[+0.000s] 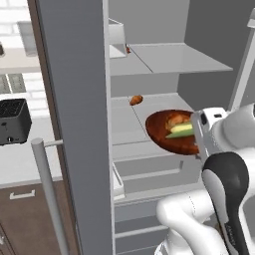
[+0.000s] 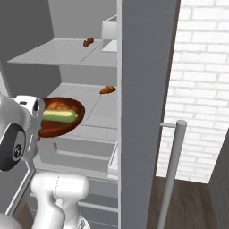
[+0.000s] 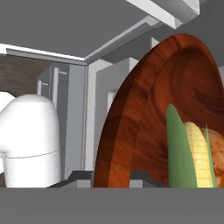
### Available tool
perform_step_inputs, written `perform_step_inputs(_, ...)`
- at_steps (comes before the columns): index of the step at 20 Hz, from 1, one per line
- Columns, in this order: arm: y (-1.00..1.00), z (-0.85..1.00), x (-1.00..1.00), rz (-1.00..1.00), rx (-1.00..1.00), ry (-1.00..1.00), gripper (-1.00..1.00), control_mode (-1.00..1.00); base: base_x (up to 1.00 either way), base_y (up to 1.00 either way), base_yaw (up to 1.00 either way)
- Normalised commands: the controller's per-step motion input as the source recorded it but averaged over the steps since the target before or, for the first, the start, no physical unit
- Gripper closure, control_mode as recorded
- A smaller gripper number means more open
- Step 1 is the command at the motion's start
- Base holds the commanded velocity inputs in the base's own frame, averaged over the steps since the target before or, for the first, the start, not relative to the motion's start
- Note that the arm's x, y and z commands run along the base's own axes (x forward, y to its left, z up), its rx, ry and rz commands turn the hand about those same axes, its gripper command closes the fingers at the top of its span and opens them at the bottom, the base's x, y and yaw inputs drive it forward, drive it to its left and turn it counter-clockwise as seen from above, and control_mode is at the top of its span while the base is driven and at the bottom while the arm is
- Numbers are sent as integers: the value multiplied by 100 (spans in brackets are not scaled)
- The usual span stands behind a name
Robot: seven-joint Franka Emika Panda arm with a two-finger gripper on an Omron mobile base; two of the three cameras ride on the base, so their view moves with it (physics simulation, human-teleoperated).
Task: Pick the chicken drumstick and corn from their plates and place them in the bowl. Then put the bowl in the fridge.
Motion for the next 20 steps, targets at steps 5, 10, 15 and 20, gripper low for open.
perform_step_inputs(5,22,-15,75,20,0,-2,100,-100,0,0,0)
perform_step_inputs(10,4,-40,77,14,-4,0,100,-100,0,0,0)
perform_step_inputs(15,6,-51,80,4,-4,0,100,-100,0,0,0)
perform_step_inputs(20,0,-43,76,0,0,0,100,-100,0,0,0)
